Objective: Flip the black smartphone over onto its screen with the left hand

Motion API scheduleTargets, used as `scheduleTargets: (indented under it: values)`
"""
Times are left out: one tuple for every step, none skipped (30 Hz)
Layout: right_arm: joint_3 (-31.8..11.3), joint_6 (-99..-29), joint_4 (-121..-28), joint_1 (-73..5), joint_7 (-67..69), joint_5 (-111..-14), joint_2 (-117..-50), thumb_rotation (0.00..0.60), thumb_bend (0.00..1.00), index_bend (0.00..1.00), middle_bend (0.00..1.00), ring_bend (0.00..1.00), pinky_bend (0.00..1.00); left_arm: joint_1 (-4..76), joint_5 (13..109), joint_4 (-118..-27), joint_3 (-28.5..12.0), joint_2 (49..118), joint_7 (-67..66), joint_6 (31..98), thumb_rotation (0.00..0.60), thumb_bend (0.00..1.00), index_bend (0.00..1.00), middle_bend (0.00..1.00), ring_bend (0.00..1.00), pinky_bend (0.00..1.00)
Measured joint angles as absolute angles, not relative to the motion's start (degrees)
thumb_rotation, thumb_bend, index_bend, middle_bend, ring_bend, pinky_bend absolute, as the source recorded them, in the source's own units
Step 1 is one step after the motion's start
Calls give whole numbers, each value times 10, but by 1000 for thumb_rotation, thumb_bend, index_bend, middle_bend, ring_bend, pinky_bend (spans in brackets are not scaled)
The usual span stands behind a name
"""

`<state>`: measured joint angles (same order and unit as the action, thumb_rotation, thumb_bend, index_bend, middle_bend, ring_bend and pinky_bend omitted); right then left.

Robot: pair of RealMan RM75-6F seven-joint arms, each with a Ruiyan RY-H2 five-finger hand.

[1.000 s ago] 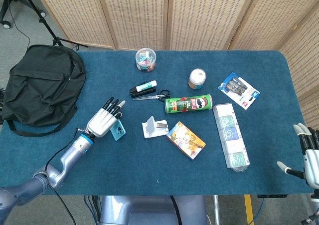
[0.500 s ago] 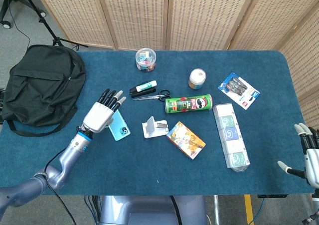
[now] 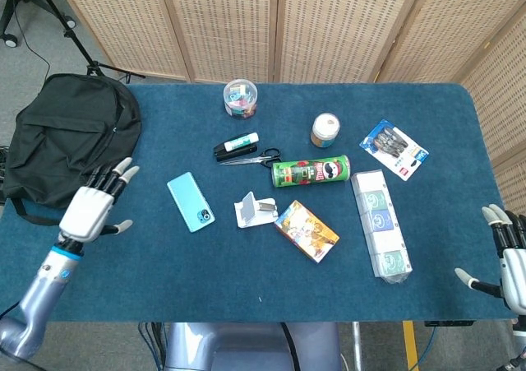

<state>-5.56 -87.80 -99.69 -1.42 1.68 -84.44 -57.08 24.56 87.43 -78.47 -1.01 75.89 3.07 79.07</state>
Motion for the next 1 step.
scheduleTargets:
  values:
    - [-55,-879,-995,-14,17,-847,-571,600,0,0,0,0,0,231,872,-794,-5,751,32,802,600,0,0,0,0,0]
